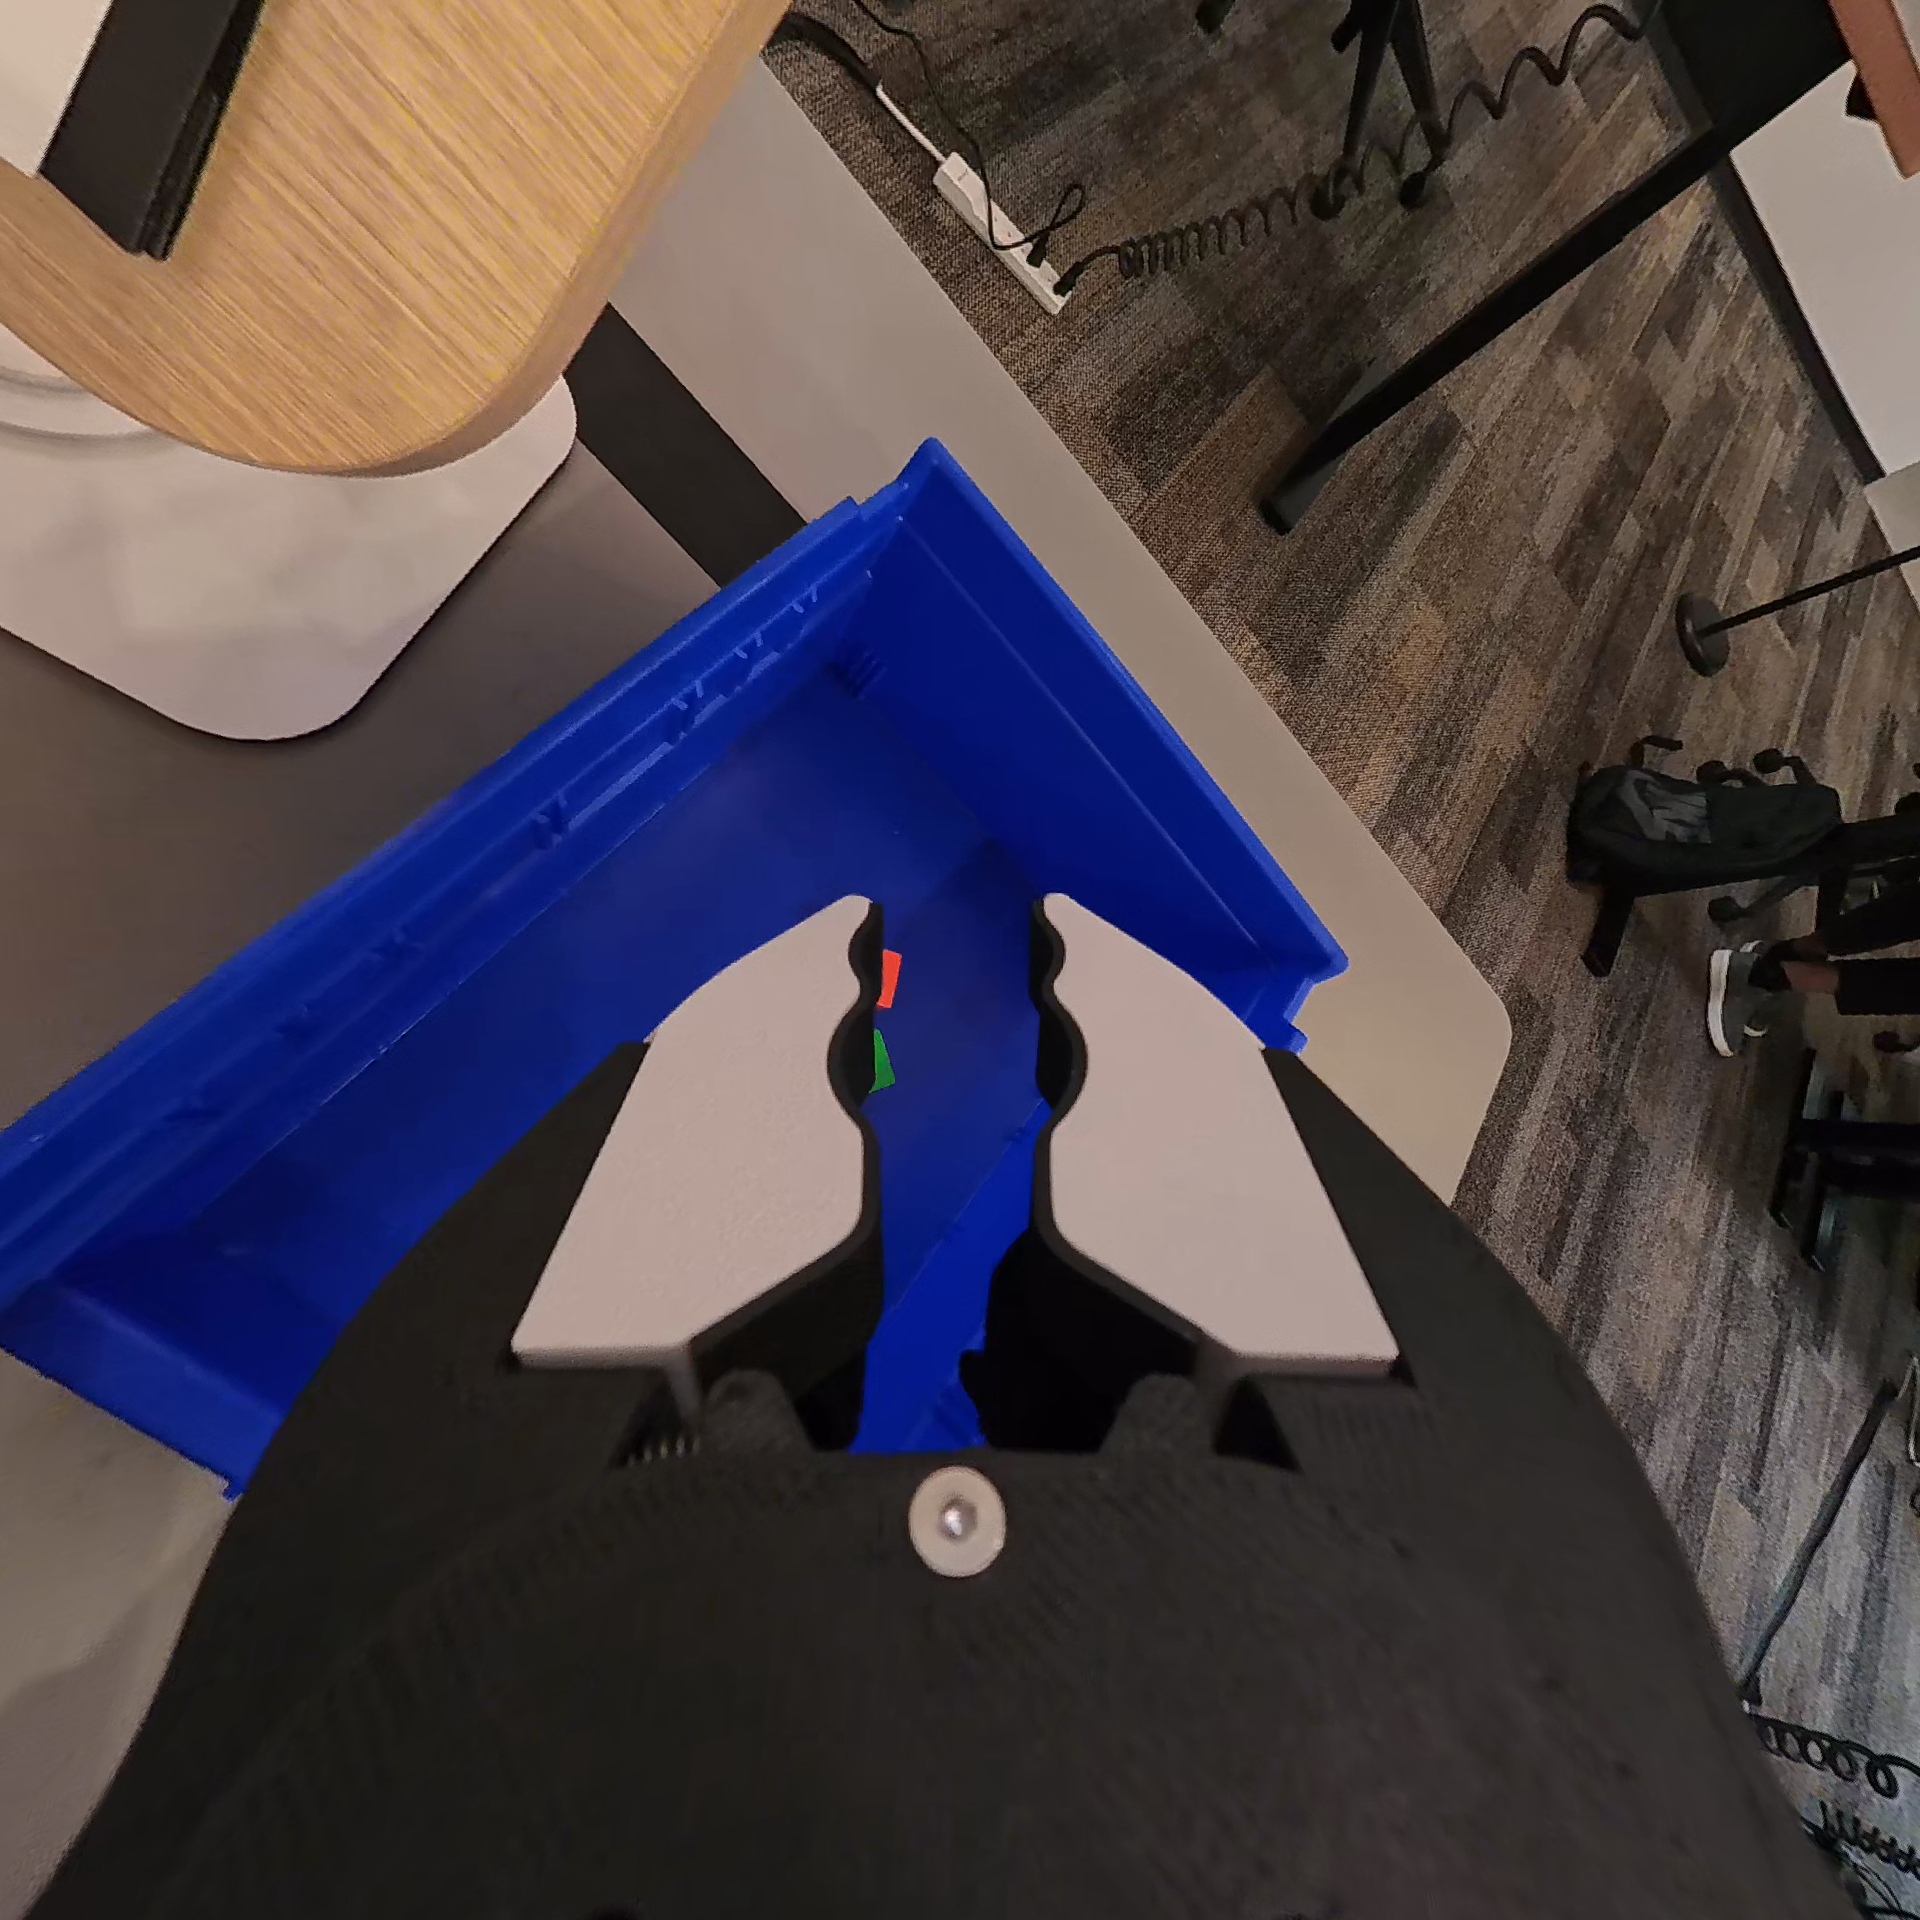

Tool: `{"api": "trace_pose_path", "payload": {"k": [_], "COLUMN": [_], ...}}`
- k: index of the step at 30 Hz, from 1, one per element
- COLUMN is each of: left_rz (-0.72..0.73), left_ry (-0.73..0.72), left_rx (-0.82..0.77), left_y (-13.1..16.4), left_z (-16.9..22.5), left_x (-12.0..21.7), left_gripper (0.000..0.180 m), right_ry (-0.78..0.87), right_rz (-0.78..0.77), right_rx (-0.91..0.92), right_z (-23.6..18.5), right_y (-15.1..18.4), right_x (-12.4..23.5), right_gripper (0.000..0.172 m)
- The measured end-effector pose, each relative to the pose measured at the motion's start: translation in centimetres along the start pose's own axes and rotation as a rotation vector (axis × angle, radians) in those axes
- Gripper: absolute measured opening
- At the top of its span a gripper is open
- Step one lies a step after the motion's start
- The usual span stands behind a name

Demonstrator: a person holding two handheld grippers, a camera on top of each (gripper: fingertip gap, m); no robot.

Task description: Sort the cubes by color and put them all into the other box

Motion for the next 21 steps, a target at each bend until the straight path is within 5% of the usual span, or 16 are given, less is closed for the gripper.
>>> {"api": "trace_pose_path", "payload": {"k": [21], "left_rz": [0.028], "left_ry": [0.056], "left_rx": [0.061], "left_y": [0.6], "left_z": [-0.7], "left_x": [-0.1], "left_gripper": [0.029], "right_ry": [-0.016], "right_rz": [0.028], "right_rx": [0.008], "right_z": [-0.2], "right_y": [-0.4], "right_x": [0.4], "right_gripper": [0.028]}}
Point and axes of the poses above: each gripper's, where its closed fingertips meet, x back along the fingers, y out of its underside, z = x × y across the jaws, the point moved 8 cm from there along x, back along the fingers, and after that the axes turned 1 degree about y, right-handed, at the moved point
